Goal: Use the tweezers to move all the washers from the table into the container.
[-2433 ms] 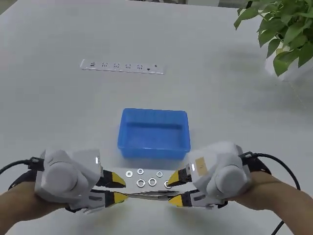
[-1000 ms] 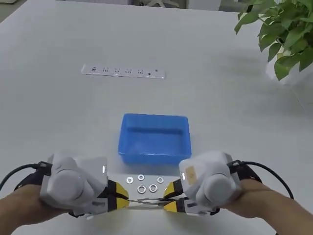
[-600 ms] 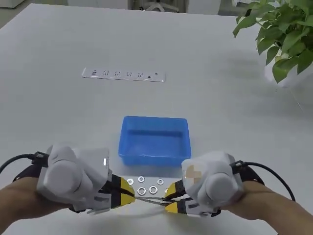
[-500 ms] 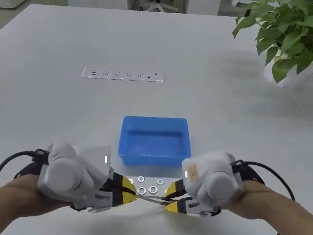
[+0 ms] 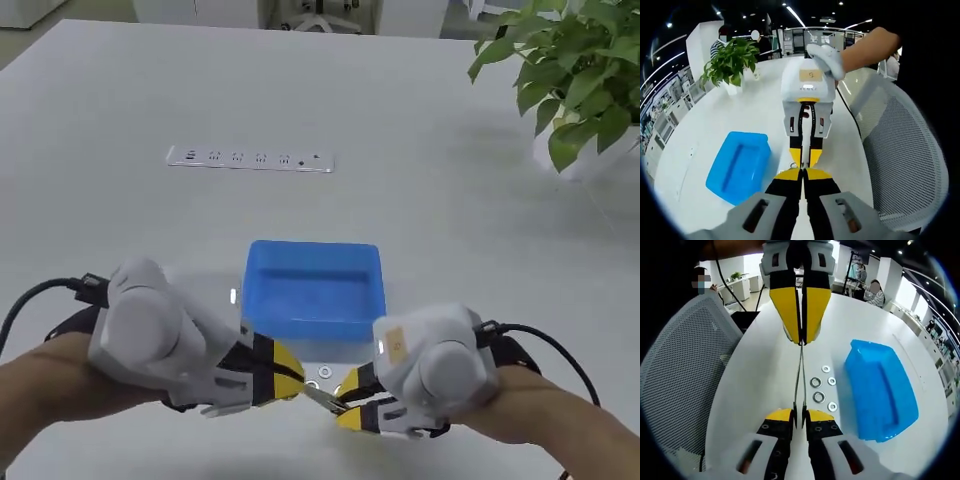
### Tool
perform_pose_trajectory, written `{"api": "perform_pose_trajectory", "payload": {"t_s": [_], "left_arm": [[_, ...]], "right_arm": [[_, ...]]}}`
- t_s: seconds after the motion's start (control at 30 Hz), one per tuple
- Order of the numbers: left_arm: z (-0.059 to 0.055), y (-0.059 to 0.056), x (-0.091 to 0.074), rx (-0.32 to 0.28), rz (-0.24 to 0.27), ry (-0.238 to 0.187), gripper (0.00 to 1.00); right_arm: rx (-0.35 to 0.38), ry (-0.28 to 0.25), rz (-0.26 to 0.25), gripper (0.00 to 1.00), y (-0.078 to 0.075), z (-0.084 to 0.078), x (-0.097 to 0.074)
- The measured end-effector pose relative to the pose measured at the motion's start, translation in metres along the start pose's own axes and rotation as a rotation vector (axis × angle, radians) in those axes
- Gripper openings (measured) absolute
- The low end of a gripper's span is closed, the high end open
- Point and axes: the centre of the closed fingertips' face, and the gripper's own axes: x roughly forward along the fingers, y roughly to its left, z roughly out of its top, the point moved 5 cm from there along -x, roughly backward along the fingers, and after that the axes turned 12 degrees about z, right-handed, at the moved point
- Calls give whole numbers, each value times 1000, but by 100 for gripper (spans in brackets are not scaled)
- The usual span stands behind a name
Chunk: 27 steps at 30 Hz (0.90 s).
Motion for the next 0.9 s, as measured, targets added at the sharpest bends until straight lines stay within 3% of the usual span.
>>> {"api": "perform_pose_trajectory", "payload": {"t_s": [0.43, 0.9], "left_arm": [[25, -2, 5, 17, -14, -36, 5], [35, -7, 17, 23, -36, -60, 5]], "right_arm": [[16, -26, -5, 11, 1, 9, -1], [42, -27, -4, 12, 3, 9, 2]]}}
